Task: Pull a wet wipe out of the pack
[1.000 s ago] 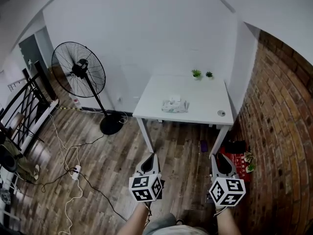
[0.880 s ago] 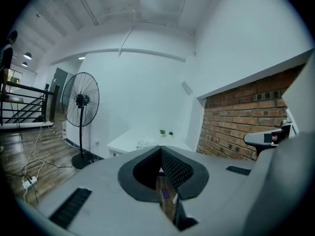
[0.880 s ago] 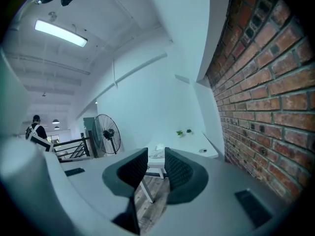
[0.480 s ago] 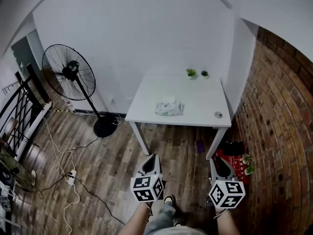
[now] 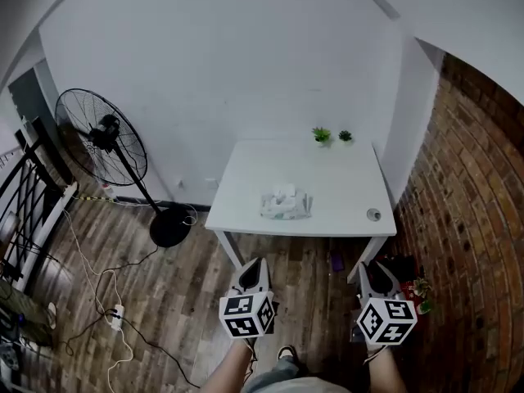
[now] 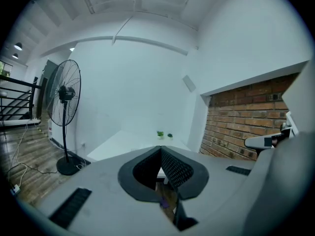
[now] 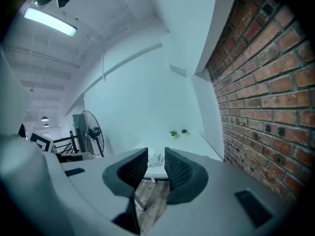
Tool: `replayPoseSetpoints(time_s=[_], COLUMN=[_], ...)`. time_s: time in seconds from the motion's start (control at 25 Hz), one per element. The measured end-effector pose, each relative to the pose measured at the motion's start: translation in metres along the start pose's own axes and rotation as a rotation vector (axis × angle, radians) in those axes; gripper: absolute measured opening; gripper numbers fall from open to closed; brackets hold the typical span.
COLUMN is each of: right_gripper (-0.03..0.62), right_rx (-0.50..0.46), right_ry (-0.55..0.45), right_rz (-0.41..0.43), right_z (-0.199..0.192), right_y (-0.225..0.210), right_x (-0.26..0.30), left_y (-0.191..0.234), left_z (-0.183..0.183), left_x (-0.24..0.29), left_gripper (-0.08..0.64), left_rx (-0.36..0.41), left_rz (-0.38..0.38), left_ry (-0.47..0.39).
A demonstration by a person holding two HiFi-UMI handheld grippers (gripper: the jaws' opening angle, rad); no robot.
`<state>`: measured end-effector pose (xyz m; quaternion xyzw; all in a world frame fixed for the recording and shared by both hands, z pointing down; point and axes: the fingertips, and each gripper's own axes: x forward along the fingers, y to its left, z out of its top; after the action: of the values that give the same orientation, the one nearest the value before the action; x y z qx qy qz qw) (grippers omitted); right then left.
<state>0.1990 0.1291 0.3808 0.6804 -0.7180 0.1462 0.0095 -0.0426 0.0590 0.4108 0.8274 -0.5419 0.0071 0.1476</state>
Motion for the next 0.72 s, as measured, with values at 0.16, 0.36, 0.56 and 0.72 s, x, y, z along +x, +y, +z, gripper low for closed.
replayPoseSetpoints(time_s=[0.16, 0.36, 0.56, 0.72], right_gripper=[0.106, 0.106, 0.106, 0.106], right_rx=[0.004, 0.008, 0.015, 0.018], right_ry=[-0.006, -0.004, 0.012, 0.028], right_rz=[-0.014, -0.011, -0.004, 0.001], right_z=[0.011, 0.02, 0.021, 0.018], right_y=[0.0, 0.004, 0.009, 0.008], right_x=[0.039, 0.085, 0.121, 0.139], left_y=[0.022, 0.043, 0.064, 0.076], left_z=[0.012, 0.022, 0.029, 0.027], left_x=[0.033, 0.07, 0.097, 0.112], left_gripper=[0.0, 0.0, 0.0, 0.0], left_rx=[-0.003, 0.001, -0.001, -0.012], left_rz=[0.001, -0.007, 0.002, 0.016], left_ry=[-0.003, 0.0, 0.002, 0.017])
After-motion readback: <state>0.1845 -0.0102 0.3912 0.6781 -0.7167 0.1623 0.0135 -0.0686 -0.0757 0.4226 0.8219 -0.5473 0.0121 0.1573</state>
